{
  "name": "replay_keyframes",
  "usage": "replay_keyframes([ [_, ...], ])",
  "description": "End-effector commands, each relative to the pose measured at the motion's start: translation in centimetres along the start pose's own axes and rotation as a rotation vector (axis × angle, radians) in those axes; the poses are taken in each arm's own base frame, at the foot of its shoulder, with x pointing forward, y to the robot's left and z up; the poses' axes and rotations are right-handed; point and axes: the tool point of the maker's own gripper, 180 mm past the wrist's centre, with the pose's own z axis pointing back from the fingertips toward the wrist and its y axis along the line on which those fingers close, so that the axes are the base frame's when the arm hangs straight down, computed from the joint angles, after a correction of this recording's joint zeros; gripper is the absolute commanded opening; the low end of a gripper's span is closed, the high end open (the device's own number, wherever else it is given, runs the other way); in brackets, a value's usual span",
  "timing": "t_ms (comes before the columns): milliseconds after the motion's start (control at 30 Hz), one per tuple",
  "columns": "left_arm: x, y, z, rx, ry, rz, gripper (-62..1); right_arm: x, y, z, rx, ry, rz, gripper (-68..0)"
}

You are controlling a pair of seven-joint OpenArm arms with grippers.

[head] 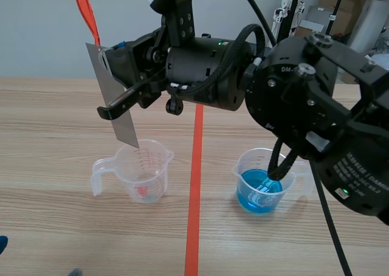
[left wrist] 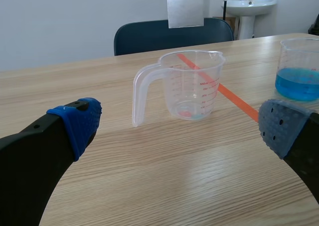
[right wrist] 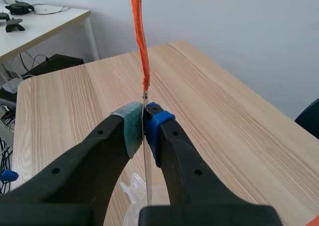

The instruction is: Do the redox reaction experiment. put the plate into the left beaker

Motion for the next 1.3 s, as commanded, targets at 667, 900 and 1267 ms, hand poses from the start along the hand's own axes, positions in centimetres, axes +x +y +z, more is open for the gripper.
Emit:
replay_keyframes([
  [667,0.6,0.2,0.0,-0.004,-0.021,-0.008,1.4,1.9,-0.5,0.5,-0.002,-0.084,0.028,-67.1],
  [900,0.6,0.2,0.0,-0.004,-0.021,-0.008,1.4,1.0,-0.3,0.8,-0.008,-0.074,0.028,-67.1],
  [1267,0.6,0.2,0.0,-0.004,-0.02,-0.008,1.4,-1.0,-1.3,0.9,-0.036,-0.054,-0.007,-67.1],
])
